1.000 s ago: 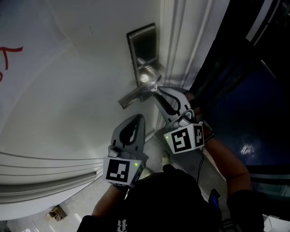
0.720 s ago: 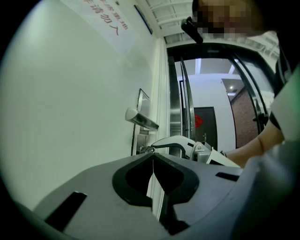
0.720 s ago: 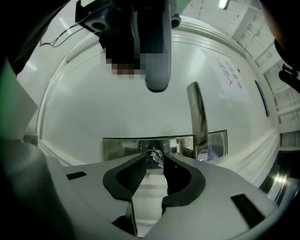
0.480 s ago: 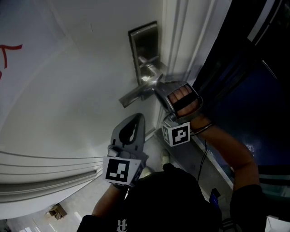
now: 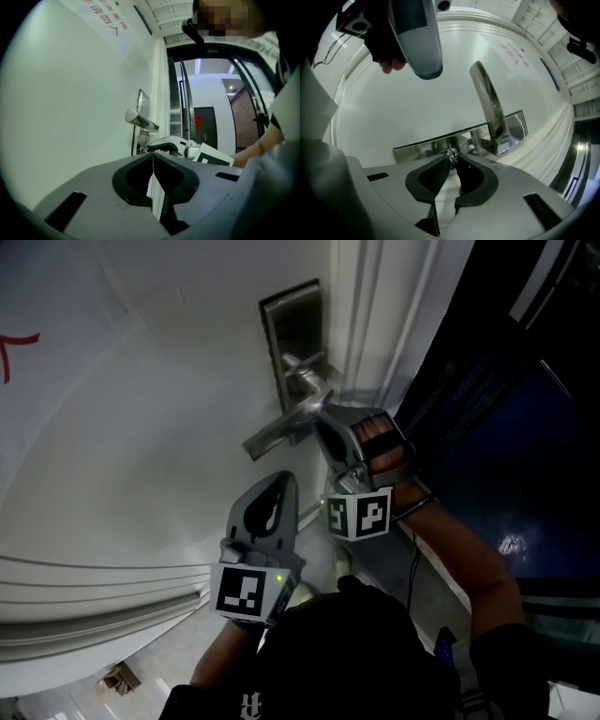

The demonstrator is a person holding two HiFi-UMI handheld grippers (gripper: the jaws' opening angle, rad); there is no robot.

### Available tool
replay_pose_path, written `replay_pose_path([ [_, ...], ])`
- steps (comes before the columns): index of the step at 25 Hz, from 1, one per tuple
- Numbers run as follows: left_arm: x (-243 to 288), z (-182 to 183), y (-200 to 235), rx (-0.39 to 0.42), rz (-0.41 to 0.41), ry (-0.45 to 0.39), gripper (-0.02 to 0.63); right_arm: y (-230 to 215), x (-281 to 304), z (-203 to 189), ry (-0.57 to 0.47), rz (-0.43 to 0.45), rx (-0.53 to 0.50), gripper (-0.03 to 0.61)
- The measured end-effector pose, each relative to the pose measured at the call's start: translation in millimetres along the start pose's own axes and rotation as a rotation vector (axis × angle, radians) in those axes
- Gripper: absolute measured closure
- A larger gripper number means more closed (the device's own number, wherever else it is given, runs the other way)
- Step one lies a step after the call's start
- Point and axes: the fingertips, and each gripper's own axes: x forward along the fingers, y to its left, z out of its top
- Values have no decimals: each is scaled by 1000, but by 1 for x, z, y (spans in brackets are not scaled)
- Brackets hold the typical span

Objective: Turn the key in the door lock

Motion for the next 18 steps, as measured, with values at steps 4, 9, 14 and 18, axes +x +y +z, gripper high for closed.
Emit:
replay_pose_path([
  [4, 0, 1, -1, 3, -2, -1, 605, -1, 0, -1, 10, 23, 190, 540],
  [9, -1, 2, 0, 7, 1, -1, 604, -4, 1, -5, 0, 106, 614, 557],
  [14, -2, 2, -1, 10, 4, 0, 605, -6, 2, -12, -27, 213, 1156, 557],
  [18, -2, 2, -1, 11, 4, -1, 604, -4, 3, -17, -45, 303, 1557, 557],
])
